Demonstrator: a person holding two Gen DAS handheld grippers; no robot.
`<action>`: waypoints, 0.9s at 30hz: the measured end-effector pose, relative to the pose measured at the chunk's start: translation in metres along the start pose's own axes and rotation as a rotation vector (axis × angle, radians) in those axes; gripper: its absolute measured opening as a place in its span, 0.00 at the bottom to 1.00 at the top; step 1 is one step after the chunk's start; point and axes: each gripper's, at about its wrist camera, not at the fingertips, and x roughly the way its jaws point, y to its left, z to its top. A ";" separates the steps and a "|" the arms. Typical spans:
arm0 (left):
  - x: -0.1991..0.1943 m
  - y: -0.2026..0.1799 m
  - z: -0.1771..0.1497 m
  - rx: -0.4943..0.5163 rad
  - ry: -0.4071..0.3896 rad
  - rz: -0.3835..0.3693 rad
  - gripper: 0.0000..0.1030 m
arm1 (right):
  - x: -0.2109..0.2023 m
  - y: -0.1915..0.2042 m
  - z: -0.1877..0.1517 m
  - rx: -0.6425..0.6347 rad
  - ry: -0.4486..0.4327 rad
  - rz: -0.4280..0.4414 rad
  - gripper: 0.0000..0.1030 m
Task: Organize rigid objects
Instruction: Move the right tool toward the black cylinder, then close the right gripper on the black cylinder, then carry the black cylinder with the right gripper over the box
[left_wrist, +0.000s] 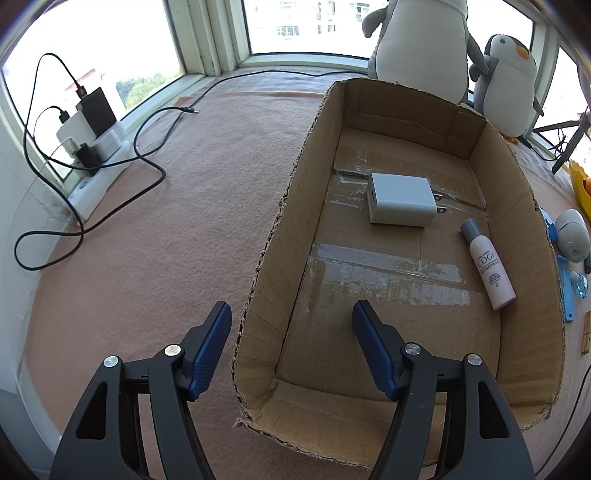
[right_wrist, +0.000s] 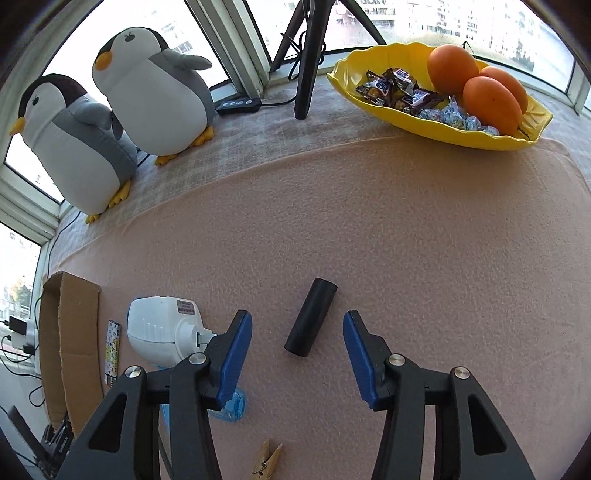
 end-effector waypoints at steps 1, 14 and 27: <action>0.000 0.000 0.000 0.000 0.000 0.000 0.67 | 0.002 0.000 0.001 -0.004 0.006 -0.007 0.41; 0.000 0.000 0.000 0.000 0.000 0.001 0.67 | 0.029 0.006 0.007 -0.064 0.070 -0.099 0.19; 0.000 -0.001 0.000 -0.001 0.000 0.000 0.67 | 0.017 0.006 -0.008 -0.103 0.043 -0.118 0.14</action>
